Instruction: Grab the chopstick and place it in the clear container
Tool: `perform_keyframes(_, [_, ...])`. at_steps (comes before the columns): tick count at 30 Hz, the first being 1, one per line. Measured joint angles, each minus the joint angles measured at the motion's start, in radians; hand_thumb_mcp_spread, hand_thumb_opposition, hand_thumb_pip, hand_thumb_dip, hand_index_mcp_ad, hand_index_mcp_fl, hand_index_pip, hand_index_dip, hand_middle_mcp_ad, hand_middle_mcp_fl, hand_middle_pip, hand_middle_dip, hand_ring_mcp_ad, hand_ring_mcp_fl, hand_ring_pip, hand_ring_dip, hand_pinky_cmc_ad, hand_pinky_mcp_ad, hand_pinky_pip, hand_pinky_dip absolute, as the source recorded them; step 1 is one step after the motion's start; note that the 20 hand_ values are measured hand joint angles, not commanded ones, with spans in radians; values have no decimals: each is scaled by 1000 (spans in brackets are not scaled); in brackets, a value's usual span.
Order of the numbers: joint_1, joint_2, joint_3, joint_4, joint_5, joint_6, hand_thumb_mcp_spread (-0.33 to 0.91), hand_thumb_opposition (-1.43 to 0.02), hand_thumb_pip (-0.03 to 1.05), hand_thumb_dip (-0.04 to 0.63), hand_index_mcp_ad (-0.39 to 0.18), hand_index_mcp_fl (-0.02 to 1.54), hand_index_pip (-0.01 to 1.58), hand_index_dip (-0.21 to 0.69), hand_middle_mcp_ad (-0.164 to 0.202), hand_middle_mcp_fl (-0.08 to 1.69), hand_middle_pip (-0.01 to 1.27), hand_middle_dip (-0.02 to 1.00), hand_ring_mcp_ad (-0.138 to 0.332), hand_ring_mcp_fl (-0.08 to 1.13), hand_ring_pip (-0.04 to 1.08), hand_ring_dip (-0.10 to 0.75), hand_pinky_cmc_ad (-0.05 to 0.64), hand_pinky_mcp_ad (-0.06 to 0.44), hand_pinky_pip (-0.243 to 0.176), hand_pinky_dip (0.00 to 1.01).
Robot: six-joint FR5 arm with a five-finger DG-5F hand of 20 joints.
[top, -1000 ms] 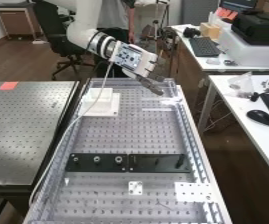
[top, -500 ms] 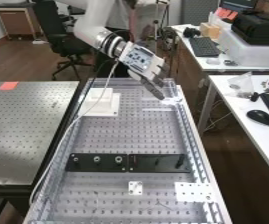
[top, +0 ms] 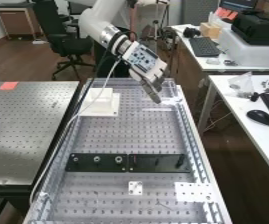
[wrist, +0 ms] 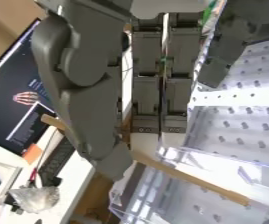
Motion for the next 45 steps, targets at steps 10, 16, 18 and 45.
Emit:
perform_keyframes(10, [7,-58,110,-153,21,66,663,-1068,494,297,-103,873,1037,129,63,1028,564,707,51,962,87,527,428,278,129,215])
perform_keyframes(16, [12,-83,143,-222,11,108,667,-1077,494,297,-105,874,1037,126,63,1031,567,702,54,958,87,524,428,278,126,269])
perform_keyframes(18, [13,-90,148,-242,4,125,660,-1077,494,297,-101,874,1037,126,63,1031,567,702,40,974,84,524,428,281,126,278])
perform_keyframes(45, [31,-160,269,-396,-10,178,613,-1107,527,297,-105,899,1000,145,61,1038,565,688,37,974,115,501,421,283,80,431])
